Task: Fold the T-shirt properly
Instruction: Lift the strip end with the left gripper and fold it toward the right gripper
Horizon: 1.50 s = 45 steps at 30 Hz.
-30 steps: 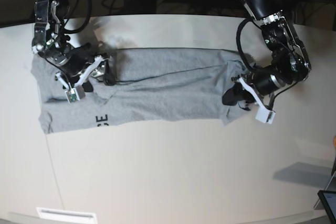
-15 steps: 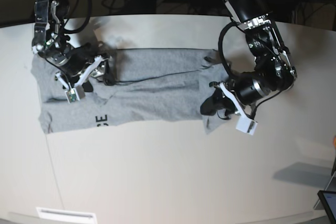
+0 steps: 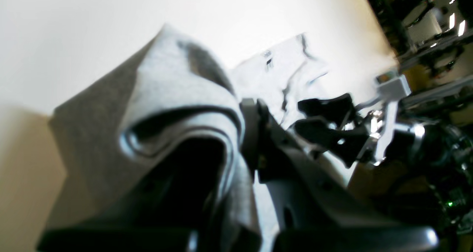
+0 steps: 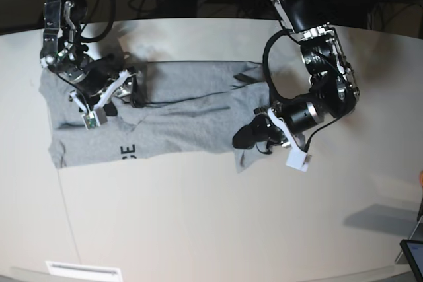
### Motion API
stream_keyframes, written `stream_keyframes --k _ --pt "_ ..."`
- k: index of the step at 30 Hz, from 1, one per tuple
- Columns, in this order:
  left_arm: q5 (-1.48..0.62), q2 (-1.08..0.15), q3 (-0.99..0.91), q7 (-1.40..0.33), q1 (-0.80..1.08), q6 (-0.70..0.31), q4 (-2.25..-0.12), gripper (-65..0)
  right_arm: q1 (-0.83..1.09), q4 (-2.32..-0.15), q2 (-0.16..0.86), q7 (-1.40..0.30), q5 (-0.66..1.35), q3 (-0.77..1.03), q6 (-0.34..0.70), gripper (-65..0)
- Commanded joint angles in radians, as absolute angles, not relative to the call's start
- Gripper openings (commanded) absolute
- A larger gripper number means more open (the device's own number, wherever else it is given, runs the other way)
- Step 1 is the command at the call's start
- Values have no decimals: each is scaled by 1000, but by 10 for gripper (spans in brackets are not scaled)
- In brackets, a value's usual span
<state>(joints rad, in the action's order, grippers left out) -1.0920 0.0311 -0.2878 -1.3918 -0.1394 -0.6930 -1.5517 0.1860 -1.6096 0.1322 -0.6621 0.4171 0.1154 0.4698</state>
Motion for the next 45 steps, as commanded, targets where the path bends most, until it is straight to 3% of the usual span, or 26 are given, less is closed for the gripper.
stream_keyframes --k 1,28,30,33,35,45 --pt "-1124 38 -286 -1372 -157 -698 -1554 -650 182 -1615 139 -674 417 117 467 -222" --pt "-1130 93 -176 -1366 -196 -698 -1366 -647 185 -1615 136 -674 417 117 467 -222" --pt "-1130 94 -154 -1366 -199 -698 -1363 -598 186 -1615 136 -674 417 117 467 -222" --pt "-1132 111 -156 -1366 -199 -698 -1369 -459 186 -1615 136 -674 417 117 467 -222" --pt "-1132 114 -157 -1366 -199 -698 -1368 -405 186 -1615 139 -674 417 117 467 -222" --pt "-1133 157 -145 -1366 -196 -698 -1363 -388 186 -1615 140 -674 417 117 467 -222"
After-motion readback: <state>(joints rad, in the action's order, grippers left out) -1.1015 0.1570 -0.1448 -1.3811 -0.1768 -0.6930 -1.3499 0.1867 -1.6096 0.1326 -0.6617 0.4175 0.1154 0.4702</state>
